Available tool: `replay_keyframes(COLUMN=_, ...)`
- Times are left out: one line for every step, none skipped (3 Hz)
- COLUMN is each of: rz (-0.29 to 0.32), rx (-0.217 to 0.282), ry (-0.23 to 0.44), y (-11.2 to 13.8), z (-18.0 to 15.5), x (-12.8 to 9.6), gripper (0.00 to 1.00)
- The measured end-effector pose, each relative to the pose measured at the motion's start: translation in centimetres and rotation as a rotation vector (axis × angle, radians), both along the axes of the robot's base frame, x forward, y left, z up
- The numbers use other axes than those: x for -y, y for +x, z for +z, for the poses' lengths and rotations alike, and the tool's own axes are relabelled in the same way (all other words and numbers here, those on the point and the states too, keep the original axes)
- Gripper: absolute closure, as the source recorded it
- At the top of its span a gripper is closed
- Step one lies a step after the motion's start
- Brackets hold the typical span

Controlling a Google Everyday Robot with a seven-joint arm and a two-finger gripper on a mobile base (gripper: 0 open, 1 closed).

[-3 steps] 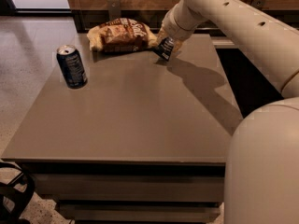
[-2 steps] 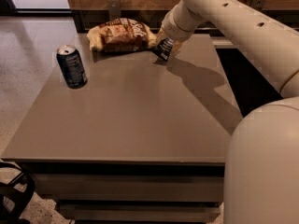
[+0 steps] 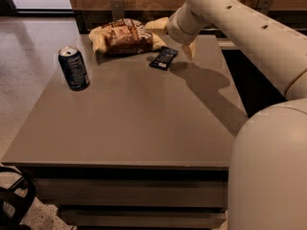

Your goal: Move rxbar blueberry near brown chip bag

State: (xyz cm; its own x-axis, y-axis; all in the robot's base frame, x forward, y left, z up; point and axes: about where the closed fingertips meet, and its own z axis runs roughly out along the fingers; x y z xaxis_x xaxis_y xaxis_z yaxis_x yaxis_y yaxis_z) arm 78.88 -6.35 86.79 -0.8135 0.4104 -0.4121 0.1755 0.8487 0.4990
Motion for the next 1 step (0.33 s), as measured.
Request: replay_keyframes(rz=0.0, rx=0.0, ry=0.0, y=0.0, z=0.0, x=0.0, gripper=0.0)
